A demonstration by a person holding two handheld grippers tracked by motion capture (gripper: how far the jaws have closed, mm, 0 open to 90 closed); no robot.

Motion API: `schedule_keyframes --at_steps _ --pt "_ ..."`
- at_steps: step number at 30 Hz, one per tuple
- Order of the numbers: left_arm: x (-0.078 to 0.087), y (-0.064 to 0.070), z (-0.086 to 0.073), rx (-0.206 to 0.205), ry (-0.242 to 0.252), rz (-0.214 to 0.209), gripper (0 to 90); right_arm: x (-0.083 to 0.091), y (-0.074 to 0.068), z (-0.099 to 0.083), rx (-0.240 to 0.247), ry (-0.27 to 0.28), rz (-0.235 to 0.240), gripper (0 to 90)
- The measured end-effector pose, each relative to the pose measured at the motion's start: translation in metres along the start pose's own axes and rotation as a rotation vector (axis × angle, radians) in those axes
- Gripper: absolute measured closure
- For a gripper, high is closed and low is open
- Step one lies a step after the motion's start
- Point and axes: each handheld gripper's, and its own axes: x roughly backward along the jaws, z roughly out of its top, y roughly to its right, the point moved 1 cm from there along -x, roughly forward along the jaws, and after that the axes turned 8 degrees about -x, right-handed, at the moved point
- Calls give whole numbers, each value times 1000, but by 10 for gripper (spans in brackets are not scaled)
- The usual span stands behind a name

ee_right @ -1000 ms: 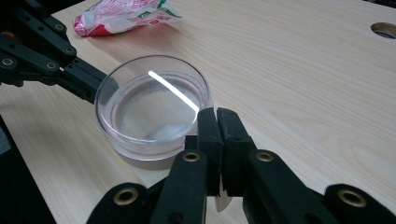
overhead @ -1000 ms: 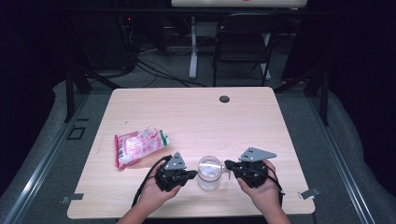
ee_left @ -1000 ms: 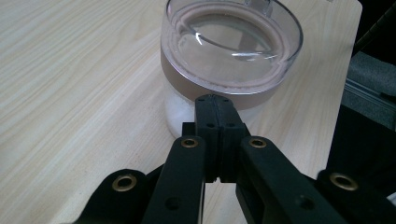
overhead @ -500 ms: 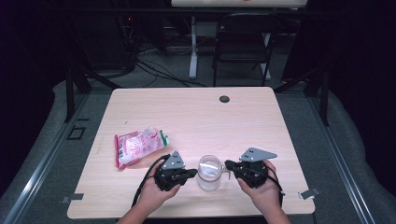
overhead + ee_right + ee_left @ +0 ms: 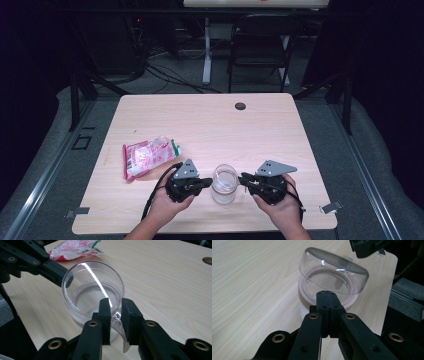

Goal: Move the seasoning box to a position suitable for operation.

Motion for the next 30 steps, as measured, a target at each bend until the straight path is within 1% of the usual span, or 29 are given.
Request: schedule_keyframes --at_steps 1,8,10,13,14,18,19,20,24,25,26,28,30 --pt "1 -1 3 1 -2 -1 900 2 -3 1 6 5 1 745" --pt "2 -1 13 3 4 4 893 11 -17 7 38 25 13 617" --pt "3 -1 15 -2 2 0 890 11 -18 7 40 28 16 602" --pt "2 1 19 1 6 -3 876 8 -24 6 56 29 12 545" --pt "2 3 21 -6 2 -4 866 6 -25 5 64 30 8 523" --pt "3 5 24 -21 5 -1 843 4 -27 4 70 30 19 505" --pt "3 5 27 -17 8 -2 826 4 -29 5 78 32 15 483" --pt "3 5 28 -10 22 0 819 4 -30 5 80 36 15 473" --pt "4 6 30 -6 31 -4 774 2 -34 5 95 43 6 458" --pt "3 7 32 -15 34 2 763 2 -35 5 106 35 0 457" --pt "3 7 32 -15 34 2 757 1 -36 5 108 38 -1 455" --pt "3 7 32 -18 32 8 736 0 -37 4 119 42 -24 466" --pt "1 7 31 -21 33 11 722 -1 -36 4 119 44 -34 480"
